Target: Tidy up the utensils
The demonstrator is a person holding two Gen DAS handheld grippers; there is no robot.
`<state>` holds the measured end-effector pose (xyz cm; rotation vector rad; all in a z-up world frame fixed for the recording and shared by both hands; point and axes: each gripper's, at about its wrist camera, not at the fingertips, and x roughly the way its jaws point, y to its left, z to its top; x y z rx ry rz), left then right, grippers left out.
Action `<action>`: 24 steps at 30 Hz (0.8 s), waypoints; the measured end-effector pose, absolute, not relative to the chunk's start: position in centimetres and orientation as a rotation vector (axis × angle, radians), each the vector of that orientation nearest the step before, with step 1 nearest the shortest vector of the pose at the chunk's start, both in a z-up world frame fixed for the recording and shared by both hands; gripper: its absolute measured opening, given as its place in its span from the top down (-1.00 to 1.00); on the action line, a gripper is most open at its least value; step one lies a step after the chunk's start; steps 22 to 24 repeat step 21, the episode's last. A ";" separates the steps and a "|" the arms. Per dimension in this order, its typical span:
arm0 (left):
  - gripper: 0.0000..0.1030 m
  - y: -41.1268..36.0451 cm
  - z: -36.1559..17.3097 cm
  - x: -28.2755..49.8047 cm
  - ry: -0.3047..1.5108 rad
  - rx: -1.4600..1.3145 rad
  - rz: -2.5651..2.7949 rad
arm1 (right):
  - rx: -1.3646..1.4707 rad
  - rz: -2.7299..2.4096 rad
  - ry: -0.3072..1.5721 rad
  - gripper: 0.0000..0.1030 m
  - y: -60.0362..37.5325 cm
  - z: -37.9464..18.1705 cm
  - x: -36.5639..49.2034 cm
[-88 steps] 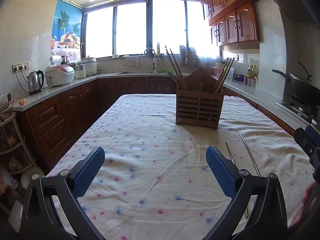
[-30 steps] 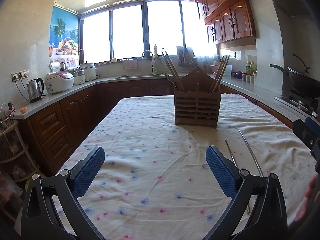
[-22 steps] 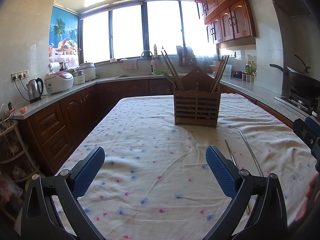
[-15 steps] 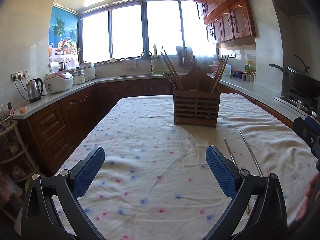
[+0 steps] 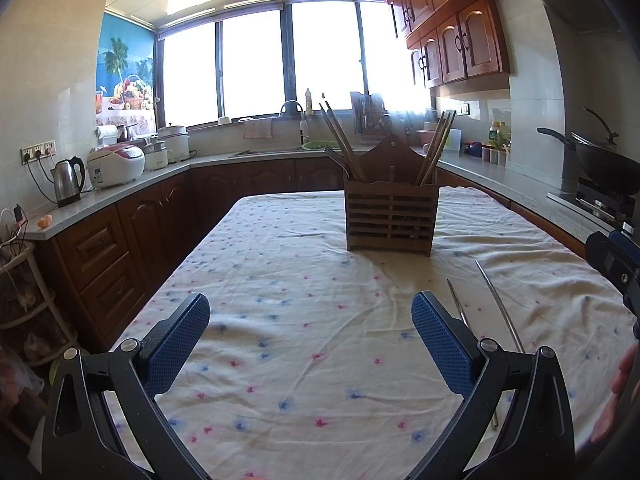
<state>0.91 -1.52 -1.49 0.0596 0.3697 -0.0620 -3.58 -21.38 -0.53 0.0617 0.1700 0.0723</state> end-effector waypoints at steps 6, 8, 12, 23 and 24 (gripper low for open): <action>-1.00 -1.5 -1.4 1.0 0.373 0.059 -0.066 | 0.062 0.072 0.170 -1.00 -21.3 -0.5 -3.6; -1.00 -1.5 -1.5 1.0 0.373 0.061 -0.067 | 0.063 0.072 0.171 -1.00 -21.3 -0.5 -3.6; -1.00 -1.5 -1.4 1.1 0.376 0.059 -0.071 | 0.063 0.071 0.173 -1.00 -21.2 -0.5 -3.5; -1.00 -1.4 -1.3 1.4 0.392 0.055 -0.088 | 0.077 0.060 0.195 -1.00 -21.1 -0.5 -3.0; -1.00 -1.4 -1.3 1.4 0.392 0.055 -0.088 | 0.077 0.060 0.195 -1.00 -21.1 -0.5 -3.0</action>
